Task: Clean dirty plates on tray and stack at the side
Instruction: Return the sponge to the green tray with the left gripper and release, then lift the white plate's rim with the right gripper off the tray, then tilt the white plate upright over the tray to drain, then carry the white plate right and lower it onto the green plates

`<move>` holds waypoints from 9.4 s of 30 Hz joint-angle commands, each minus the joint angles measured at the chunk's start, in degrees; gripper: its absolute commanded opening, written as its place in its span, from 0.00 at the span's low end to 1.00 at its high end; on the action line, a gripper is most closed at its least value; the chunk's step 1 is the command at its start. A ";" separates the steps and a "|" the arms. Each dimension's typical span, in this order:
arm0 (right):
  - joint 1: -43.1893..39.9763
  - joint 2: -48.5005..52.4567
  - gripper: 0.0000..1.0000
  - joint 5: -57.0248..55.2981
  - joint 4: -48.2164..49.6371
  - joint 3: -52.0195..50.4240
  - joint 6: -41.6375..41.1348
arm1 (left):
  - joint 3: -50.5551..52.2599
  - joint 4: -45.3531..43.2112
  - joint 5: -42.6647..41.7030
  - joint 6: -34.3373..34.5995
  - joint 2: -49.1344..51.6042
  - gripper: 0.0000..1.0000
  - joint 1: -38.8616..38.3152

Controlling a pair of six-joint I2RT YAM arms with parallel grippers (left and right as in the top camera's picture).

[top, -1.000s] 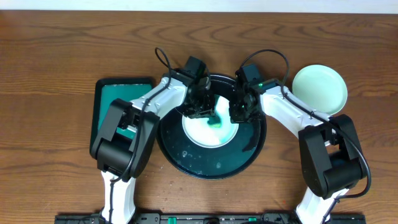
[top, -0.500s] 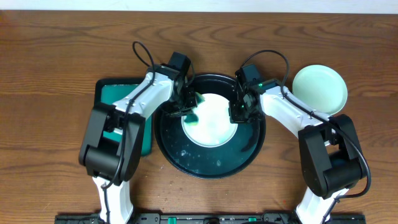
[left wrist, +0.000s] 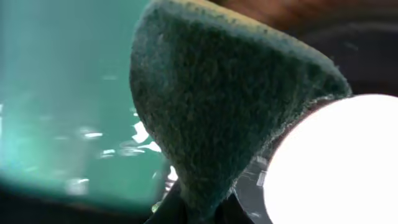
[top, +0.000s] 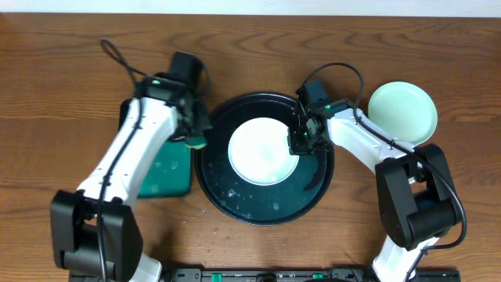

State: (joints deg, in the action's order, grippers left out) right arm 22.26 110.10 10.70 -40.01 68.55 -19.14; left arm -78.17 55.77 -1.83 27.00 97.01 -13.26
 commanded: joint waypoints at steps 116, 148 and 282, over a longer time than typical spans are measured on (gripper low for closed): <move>-10.03 -6.12 0.01 35.89 7.19 -1.20 -5.07 | 0.81 14.47 -5.05 -4.87 -13.97 0.81 -2.84; 1.05 -22.51 0.01 -23.56 -5.42 -1.20 13.92 | 0.81 13.81 -5.03 -4.92 -13.94 0.82 -2.84; -47.41 -10.80 0.21 -12.17 2.16 -1.18 -15.98 | 0.87 12.94 -0.50 -5.97 -13.92 0.82 -2.84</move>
State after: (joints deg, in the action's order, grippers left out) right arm -25.06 99.35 -2.09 -38.94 67.16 -34.70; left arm -77.58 68.58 -3.03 22.00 83.83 -15.92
